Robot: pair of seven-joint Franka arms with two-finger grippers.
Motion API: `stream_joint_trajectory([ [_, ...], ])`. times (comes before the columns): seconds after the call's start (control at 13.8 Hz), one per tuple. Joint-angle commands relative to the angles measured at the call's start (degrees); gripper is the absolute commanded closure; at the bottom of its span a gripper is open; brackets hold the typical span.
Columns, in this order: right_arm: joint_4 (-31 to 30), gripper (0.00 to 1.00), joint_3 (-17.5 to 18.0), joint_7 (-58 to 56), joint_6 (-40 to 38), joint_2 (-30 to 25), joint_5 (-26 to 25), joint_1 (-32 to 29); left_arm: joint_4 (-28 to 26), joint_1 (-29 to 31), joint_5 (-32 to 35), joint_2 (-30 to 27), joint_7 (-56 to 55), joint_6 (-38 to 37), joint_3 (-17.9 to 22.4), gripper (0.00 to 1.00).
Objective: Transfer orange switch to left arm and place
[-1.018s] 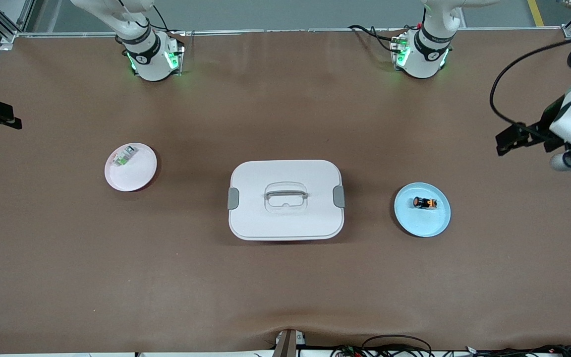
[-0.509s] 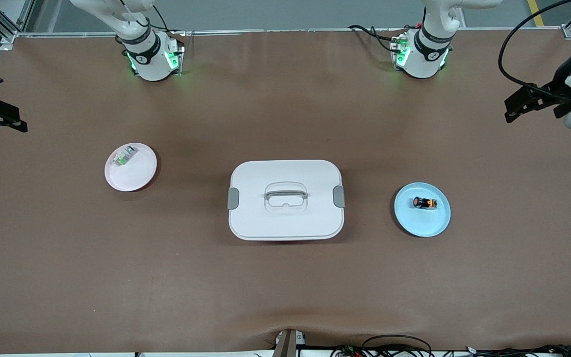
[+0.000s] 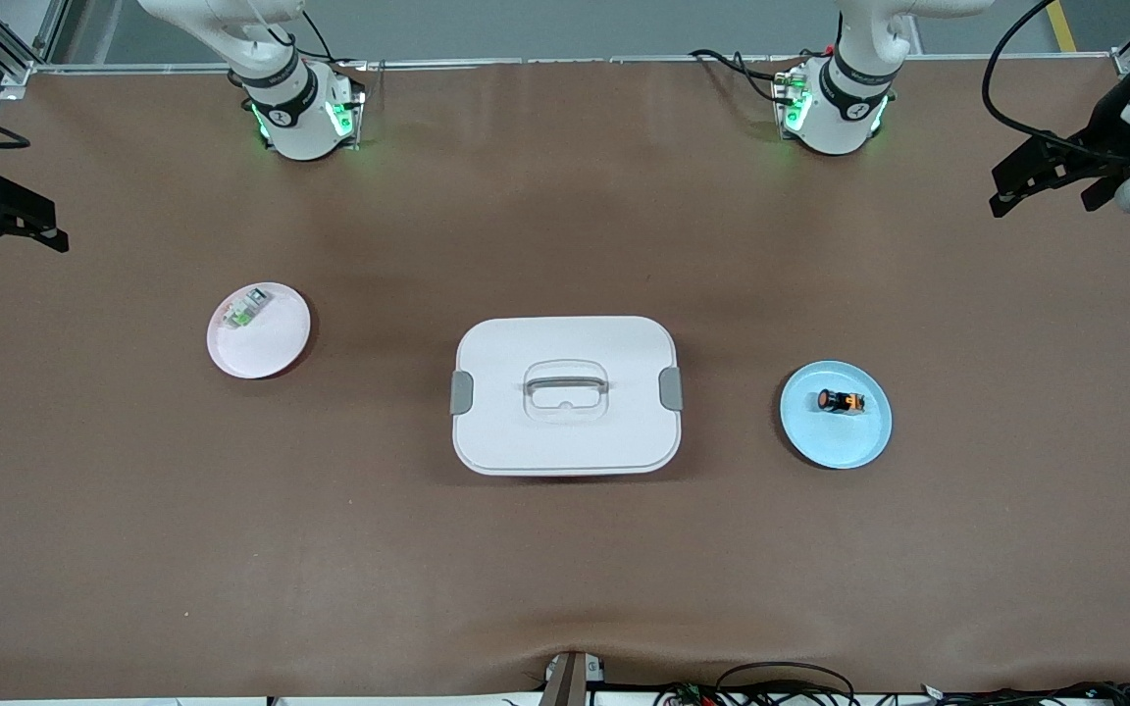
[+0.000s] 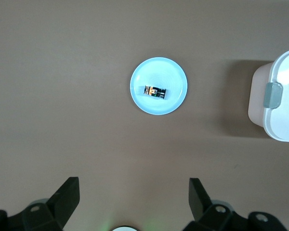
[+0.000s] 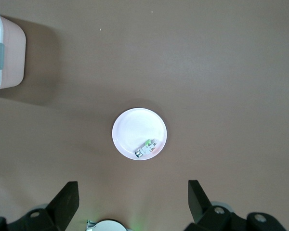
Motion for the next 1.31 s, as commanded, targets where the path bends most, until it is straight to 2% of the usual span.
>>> stream_joint_trajectory([
  [0.0, -3.28, 0.00, -1.50, -0.34, 1.26, -2.66, 0.60, 0.59, -1.62, 1.01, -1.08, -1.62, 0.43, 0.85, -0.65, 0.00],
  [0.29, -4.25, 0.00, -2.38, 0.53, 2.22, -3.36, 1.13, -0.73, -1.27, 1.01, -1.00, -1.18, 3.06, 0.41, -0.56, 0.00],
  [0.51, -4.34, 0.00, -3.69, 5.35, 2.14, -3.80, 2.97, -1.35, -1.18, 1.01, -0.30, -1.10, 3.95, -0.30, -0.56, 0.00],
  [0.73, -4.34, 0.00, -3.61, 12.21, 2.22, -4.16, 2.98, -1.26, -1.01, 1.01, -0.20, -0.83, 3.95, -0.38, -0.47, 0.00],
  [0.94, -4.86, 0.00, -3.61, 13.19, 2.40, -4.68, 2.98, -1.26, -0.39, 1.01, -0.20, 0.31, 3.77, -0.38, -0.47, 0.00],
  [1.09, -8.45, 0.00, -3.52, 14.33, 5.19, -7.30, 2.80, -1.26, -0.48, 0.92, -0.29, 0.40, 3.60, -0.38, -0.47, 0.00],
  [1.24, -15.04, 0.00, -3.00, 14.34, 10.12, -11.79, 2.19, -1.08, -0.57, 0.92, -0.29, 0.40, 2.72, -0.30, -0.47, 0.00],
])
